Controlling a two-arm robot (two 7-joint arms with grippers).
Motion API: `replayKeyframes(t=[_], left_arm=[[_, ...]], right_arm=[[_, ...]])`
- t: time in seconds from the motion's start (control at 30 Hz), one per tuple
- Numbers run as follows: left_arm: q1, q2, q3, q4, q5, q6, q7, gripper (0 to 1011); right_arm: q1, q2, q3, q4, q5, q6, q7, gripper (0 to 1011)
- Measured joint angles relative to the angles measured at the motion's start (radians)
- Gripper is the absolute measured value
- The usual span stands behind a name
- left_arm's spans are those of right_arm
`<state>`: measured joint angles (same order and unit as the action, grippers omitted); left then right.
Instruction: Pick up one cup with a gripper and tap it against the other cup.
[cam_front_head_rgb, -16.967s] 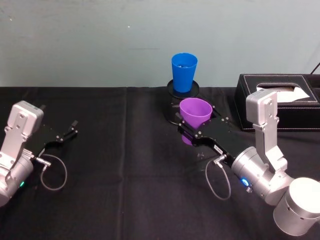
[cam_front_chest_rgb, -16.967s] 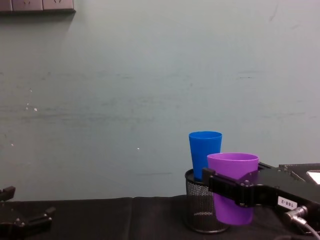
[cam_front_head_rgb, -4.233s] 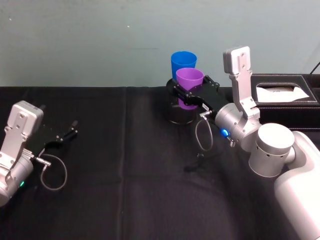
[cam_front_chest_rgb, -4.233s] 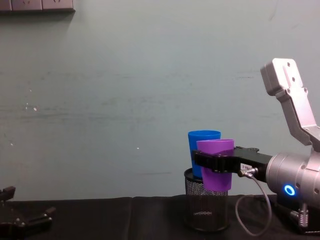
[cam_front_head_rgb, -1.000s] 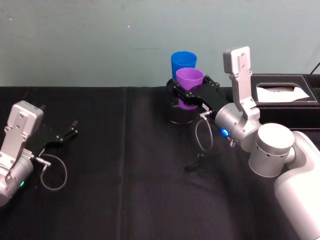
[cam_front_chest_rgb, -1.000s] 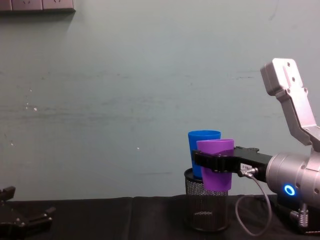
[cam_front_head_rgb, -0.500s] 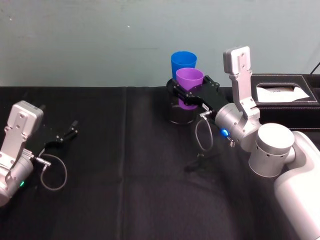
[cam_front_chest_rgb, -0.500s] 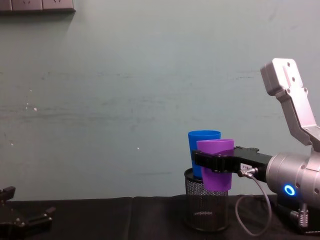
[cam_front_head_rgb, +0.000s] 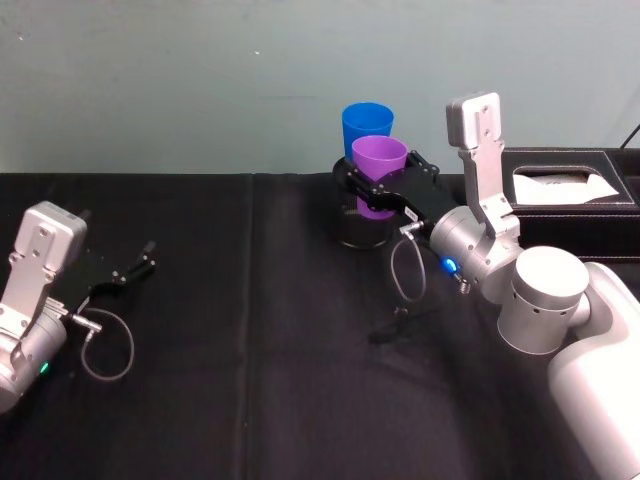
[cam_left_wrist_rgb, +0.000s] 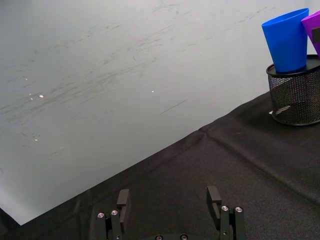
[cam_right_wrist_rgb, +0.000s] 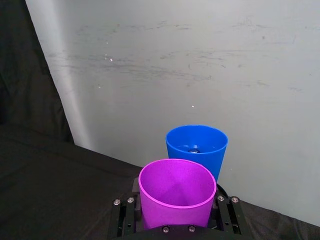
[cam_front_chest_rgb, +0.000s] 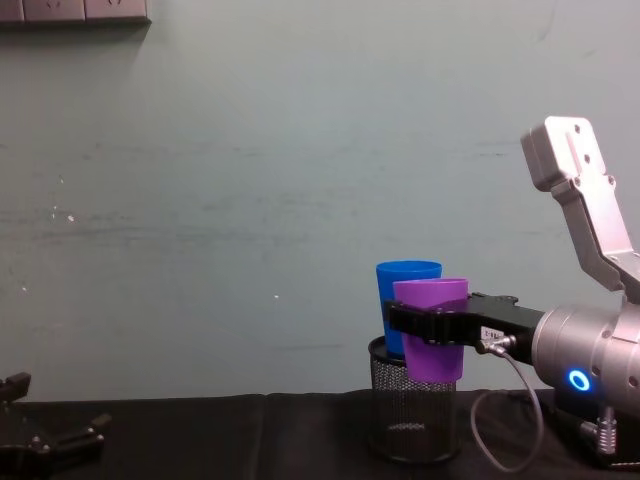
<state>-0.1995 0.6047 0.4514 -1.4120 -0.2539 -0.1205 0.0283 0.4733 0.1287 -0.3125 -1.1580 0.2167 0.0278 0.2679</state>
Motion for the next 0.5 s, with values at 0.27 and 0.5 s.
replayKeyframes(t=[0.27,0.5], left_arm=[[0.0,0.0,0.0,0.0,0.0,0.0,0.0,1000],[0.0,0.0,0.0,0.0,0.0,0.0,0.0,1000]], right_arm=[[0.0,0.0,0.0,0.0,0.0,0.0,0.0,735],[0.0,0.0,0.0,0.0,0.0,0.0,0.0,735]])
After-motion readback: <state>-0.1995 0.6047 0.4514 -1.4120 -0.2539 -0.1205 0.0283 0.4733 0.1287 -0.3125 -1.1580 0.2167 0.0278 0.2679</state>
